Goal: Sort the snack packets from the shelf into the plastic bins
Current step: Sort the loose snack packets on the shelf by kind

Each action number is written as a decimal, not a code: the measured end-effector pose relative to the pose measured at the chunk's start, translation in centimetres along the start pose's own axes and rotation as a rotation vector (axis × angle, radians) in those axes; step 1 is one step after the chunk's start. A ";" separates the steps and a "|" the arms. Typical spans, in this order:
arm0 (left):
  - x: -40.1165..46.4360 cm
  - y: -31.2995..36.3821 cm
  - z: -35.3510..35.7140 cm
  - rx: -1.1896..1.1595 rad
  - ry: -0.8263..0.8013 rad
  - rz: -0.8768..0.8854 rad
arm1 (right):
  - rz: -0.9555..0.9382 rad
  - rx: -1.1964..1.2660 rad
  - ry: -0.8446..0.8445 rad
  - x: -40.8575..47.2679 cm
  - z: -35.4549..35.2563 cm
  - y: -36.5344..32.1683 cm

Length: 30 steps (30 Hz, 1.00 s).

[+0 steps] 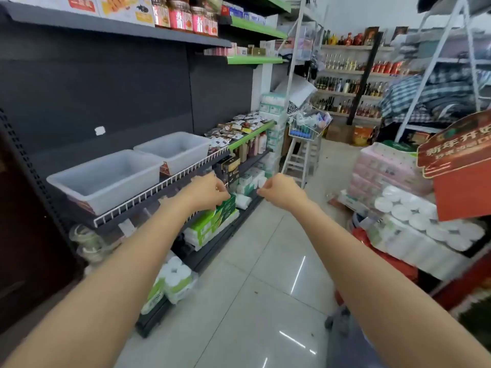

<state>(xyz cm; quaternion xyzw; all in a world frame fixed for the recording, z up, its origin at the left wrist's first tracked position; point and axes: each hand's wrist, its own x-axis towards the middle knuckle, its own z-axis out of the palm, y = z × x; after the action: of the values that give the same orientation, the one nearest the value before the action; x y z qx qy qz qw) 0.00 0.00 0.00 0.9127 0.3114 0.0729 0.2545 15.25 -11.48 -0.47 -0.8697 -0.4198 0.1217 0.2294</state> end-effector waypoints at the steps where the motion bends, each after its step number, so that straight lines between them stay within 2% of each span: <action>1: 0.9 0.0 0.4 0.020 -0.017 0.000 | 0.008 0.012 -0.016 0.7 0.3 0.3; 7: 10.5 -0.5 3.0 0.023 -0.012 -0.003 | 0.018 -0.010 -0.056 9.6 1.5 4.4; 14: 23.3 1.4 4.7 0.072 0.077 -0.001 | 0.020 0.010 -0.098 21.8 -1.2 9.2; 19: 32.2 1.7 5.0 0.046 0.082 -0.005 | 0.056 0.036 -0.095 29.7 -2.9 12.2; 25: 43.9 1.3 5.2 0.123 0.121 -0.008 | 0.064 0.046 -0.099 40.1 -3.0 14.5; 30: 55.9 0.0 3.6 0.077 0.105 0.036 | 0.070 0.029 -0.078 51.4 -3.9 14.9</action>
<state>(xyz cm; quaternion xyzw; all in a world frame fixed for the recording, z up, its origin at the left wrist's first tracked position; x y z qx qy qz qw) 45.54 32.30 -4.55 0.9221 0.3103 0.1133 0.2013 58.63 19.72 -5.54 -0.8750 -0.3959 0.1698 0.2210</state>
